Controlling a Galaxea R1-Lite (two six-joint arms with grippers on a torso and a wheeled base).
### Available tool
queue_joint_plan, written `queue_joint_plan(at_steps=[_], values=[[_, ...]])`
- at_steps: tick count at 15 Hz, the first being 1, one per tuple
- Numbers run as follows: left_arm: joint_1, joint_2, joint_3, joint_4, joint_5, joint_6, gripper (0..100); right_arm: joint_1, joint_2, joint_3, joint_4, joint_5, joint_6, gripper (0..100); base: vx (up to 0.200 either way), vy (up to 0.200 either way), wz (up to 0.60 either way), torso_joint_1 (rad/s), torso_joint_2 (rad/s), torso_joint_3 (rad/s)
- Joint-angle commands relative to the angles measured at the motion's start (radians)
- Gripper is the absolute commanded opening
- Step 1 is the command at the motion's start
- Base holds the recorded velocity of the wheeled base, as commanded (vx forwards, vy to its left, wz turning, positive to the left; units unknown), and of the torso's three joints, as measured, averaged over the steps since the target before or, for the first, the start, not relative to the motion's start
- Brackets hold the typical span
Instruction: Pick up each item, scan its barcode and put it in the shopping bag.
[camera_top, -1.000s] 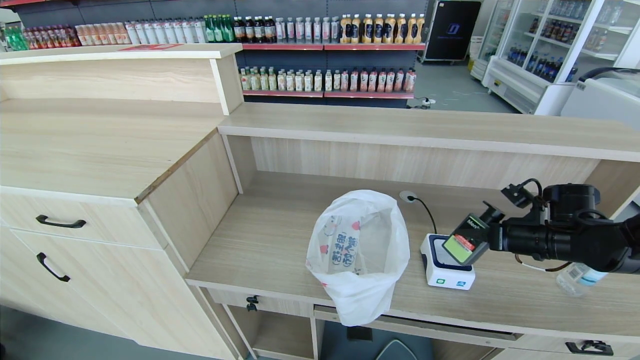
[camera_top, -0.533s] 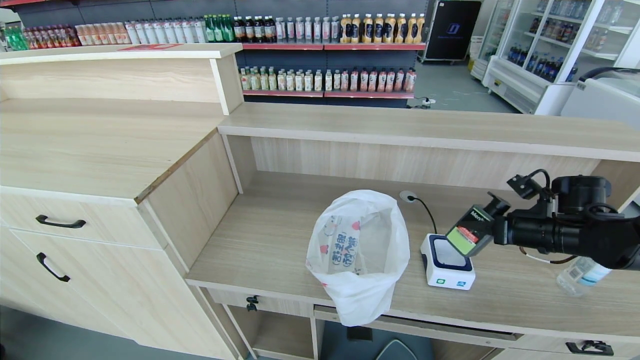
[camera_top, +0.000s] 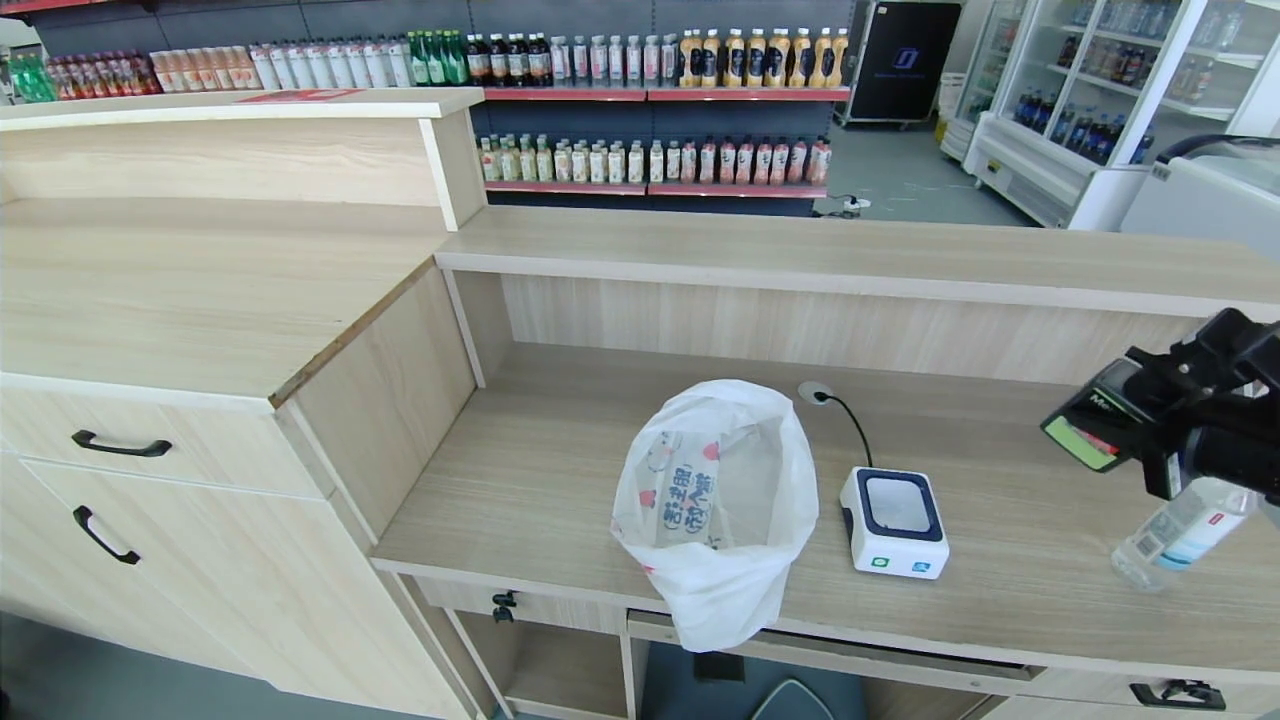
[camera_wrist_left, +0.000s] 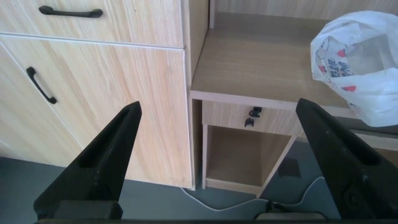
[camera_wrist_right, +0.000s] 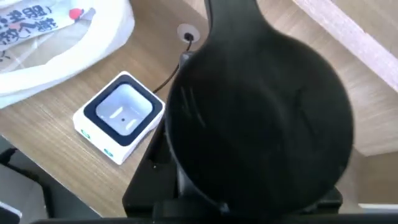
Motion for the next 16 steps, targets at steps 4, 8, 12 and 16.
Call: queue_joint_plan(at_steps=[4,8,12,16], values=[[0.000,0.000,0.000,0.000,0.000,0.000,100,0.239,0.136,-0.097,-0.195,-0.198,0.181,0,0.000,0.000,0.45,0.002,0.00,0.001],[0.000,0.000,0.000,0.000,0.000,0.000,100,0.297,0.341,-0.163,-0.206,-0.201,0.356,0,0.000,0.000,0.00,0.000,0.00,0.000],[0.000,0.000,0.000,0.000,0.000,0.000,100,0.337,0.456,-0.143,-0.208,-0.199,0.368,0,0.000,0.000,0.00,0.000,0.00,0.000],[0.001,0.000,0.000,0.000,0.000,0.000,100,0.365,0.524,-0.147,-0.205,-0.195,0.367,0,0.000,0.000,0.00,0.000,0.00,0.000]])
